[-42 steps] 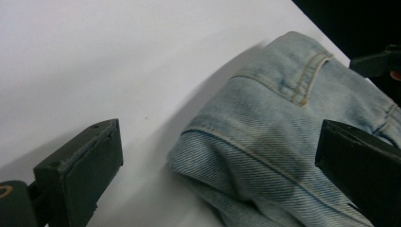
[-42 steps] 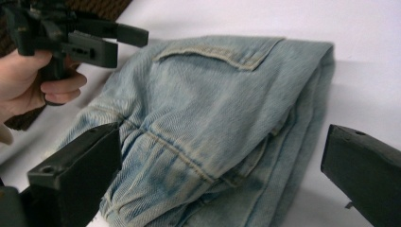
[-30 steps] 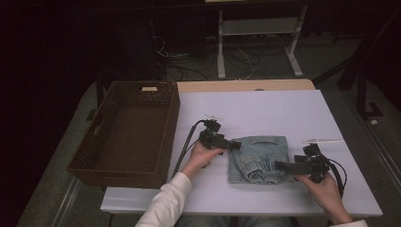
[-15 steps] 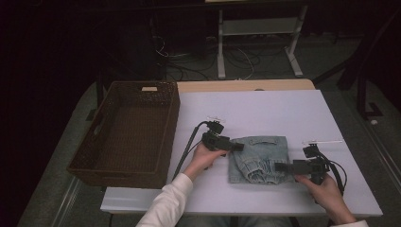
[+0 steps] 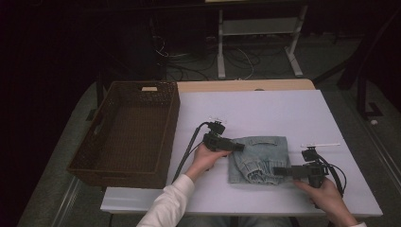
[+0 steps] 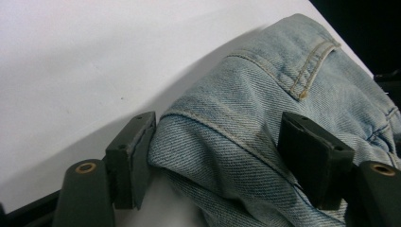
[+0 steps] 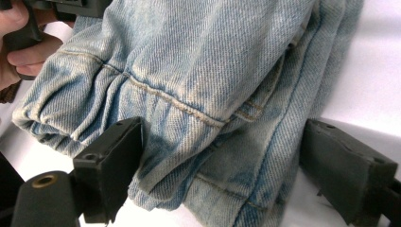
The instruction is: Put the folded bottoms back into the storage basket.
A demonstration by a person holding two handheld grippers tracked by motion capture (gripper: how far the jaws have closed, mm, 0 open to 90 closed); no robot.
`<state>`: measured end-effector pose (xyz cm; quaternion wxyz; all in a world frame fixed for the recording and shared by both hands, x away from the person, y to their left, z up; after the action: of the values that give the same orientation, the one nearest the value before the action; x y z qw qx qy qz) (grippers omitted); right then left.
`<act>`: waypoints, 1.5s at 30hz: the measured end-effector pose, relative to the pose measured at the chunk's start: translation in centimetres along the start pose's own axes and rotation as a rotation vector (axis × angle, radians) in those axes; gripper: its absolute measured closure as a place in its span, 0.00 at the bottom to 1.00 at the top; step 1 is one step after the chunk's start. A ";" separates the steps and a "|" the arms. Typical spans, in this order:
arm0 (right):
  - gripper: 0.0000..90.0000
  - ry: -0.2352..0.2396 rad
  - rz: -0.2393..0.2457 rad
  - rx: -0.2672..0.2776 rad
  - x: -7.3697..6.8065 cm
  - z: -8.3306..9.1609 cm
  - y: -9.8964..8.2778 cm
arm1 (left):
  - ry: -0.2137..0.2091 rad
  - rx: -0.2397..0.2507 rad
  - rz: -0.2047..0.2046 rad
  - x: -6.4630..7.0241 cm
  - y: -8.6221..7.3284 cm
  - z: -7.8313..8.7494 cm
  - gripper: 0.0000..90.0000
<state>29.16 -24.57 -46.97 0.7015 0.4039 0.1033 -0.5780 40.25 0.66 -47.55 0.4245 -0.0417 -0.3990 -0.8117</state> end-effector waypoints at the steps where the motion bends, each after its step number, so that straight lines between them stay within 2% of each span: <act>1: 0.18 -0.001 0.000 -0.002 -0.1 0.0 0.0 | 0.003 -0.003 -0.008 0.0 0.0 0.0 0.35; 7: 0.35 0.033 -0.015 -0.020 -0.4 -0.2 -0.3 | 0.025 -0.004 -0.011 0.1 -0.1 0.0 0.44; 10: 0.49 0.067 -0.028 -0.024 -0.6 -0.4 -0.3 | 0.053 0.025 -0.003 0.3 -0.3 -0.2 0.51; 12: 0.56 0.076 -0.029 -0.028 -0.7 -0.4 -0.2 | 0.053 0.032 0.006 0.3 -0.3 -0.2 0.55; 15: 0.60 0.075 -0.021 -0.033 -0.8 -0.3 -0.1 | 0.041 0.047 0.028 0.2 -0.3 -0.1 0.62; 19: 0.64 0.085 0.005 -0.030 -0.8 -0.1 0.0 | 0.023 0.051 0.038 0.1 -0.3 0.1 0.70; 25: 0.67 0.109 0.014 -0.025 -0.9 0.2 0.0 | -0.012 0.056 0.059 0.0 -0.2 0.3 0.76; 27: 0.68 0.118 0.025 -0.021 -1.0 0.4 0.0 | -0.026 0.060 0.075 -0.1 -0.2 0.4 0.77; 35: 0.69 0.138 0.064 0.003 -1.6 1.2 0.3 | -0.057 0.083 0.083 0.0 0.2 0.9 0.78; 38: 0.69 0.147 0.068 0.015 -1.7 1.4 0.4 | -0.067 0.101 0.087 0.1 0.4 1.4 0.78; 45: 0.70 0.165 0.121 0.055 -2.5 1.8 0.7 | -0.091 0.157 0.087 0.3 1.4 2.9 0.78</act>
<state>28.43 -24.00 -43.98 0.7129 0.4744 0.1202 -0.5022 40.31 1.97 -44.62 0.4428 -0.0622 -0.4780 -0.7560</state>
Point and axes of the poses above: each handheld gripper's, and its own axes: z roughly backward along the jaws, y roughly out of its top, x roughly to its right, the point moved 4 cm from there along -z, roughly forward along the jaws, and after that the axes turned 8 degrees about y, right-handed, at the moved point
